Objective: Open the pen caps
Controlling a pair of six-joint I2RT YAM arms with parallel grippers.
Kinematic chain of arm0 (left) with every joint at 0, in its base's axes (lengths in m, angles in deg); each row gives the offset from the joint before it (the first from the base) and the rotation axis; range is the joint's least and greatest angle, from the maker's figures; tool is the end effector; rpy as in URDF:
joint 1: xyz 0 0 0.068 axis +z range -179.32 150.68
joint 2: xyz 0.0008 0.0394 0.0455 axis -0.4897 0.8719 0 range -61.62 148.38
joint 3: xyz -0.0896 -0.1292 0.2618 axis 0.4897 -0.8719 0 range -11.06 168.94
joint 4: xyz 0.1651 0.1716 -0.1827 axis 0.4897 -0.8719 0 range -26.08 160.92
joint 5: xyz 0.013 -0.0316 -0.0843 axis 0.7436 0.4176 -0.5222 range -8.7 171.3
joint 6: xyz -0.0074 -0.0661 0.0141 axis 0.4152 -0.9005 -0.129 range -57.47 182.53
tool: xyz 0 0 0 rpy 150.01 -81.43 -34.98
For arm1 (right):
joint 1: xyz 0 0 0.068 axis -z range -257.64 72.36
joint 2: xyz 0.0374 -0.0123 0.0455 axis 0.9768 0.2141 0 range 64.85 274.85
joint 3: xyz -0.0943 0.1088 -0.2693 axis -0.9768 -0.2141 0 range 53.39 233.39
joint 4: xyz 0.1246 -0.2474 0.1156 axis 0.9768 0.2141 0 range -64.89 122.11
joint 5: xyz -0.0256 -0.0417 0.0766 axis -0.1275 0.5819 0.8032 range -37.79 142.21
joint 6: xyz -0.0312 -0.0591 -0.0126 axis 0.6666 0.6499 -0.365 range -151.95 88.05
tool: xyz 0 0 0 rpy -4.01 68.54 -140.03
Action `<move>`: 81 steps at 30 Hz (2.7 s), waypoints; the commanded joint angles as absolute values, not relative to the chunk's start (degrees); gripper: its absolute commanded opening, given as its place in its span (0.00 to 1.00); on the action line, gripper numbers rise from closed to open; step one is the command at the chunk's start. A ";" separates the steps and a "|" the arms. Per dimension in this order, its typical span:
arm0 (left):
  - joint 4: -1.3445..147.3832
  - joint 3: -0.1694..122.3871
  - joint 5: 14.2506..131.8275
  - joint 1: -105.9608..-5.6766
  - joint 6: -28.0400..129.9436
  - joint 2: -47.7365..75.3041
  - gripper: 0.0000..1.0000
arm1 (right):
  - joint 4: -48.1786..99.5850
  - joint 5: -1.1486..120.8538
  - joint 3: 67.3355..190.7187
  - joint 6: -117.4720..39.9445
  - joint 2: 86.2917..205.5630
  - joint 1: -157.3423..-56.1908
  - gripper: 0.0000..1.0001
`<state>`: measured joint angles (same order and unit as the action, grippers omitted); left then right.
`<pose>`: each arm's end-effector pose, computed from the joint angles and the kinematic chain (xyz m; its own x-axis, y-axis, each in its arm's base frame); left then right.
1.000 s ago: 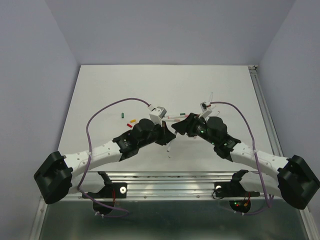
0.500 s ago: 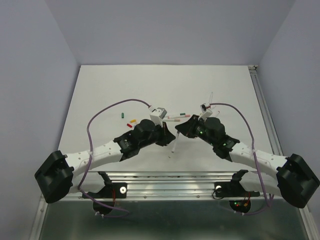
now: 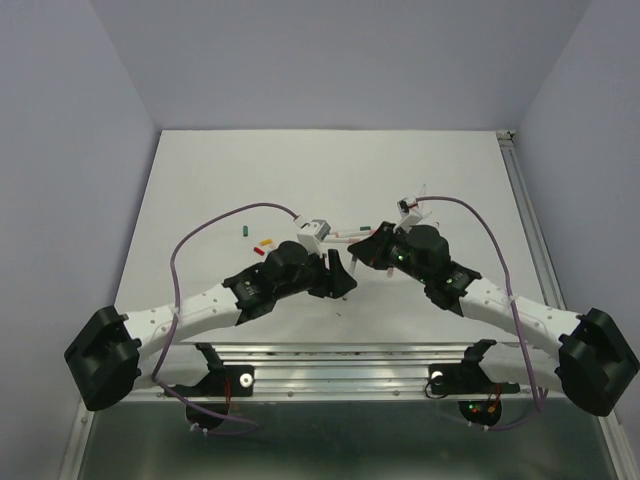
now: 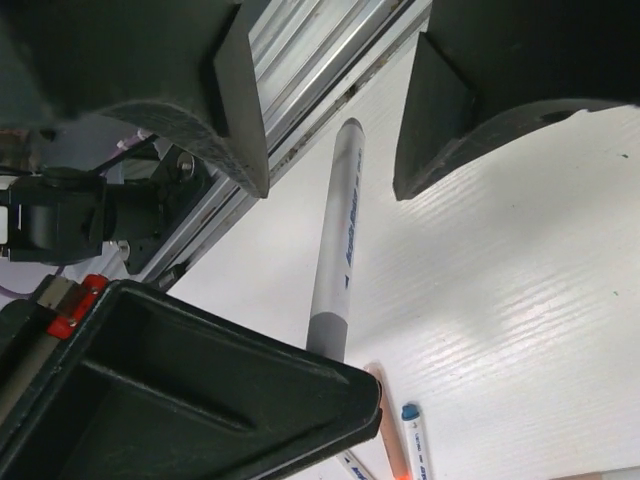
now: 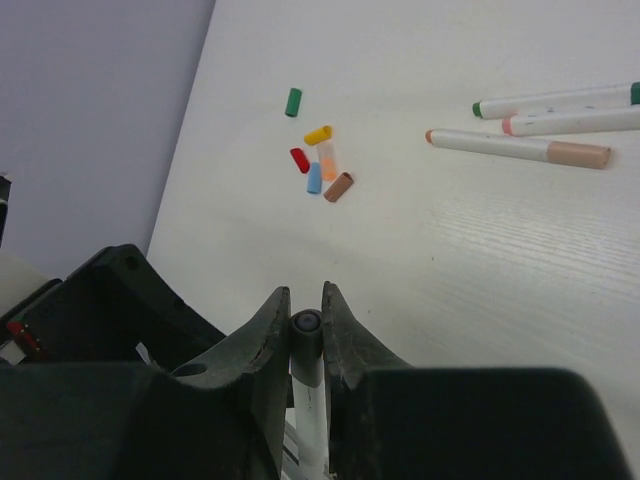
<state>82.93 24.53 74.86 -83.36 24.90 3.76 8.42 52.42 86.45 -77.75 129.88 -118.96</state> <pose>0.1690 -0.2434 0.2549 -0.6713 -0.1078 -0.7333 0.5772 0.5446 -0.6085 0.2198 0.1934 0.2488 -0.6133 0.4153 -0.6718 -0.3202 0.6467 0.6922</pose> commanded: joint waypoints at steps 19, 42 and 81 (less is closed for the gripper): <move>83.75 30.34 74.44 -83.72 27.99 5.26 0.00 | 5.51 65.23 91.89 -79.59 129.71 -119.30 0.01; 83.06 14.68 83.56 -97.79 11.90 -7.13 0.00 | 16.05 33.40 111.68 -68.33 139.66 -110.07 0.01; 72.06 77.27 78.23 -84.69 24.91 57.65 0.34 | 31.61 29.97 84.77 -80.99 107.39 -110.07 0.01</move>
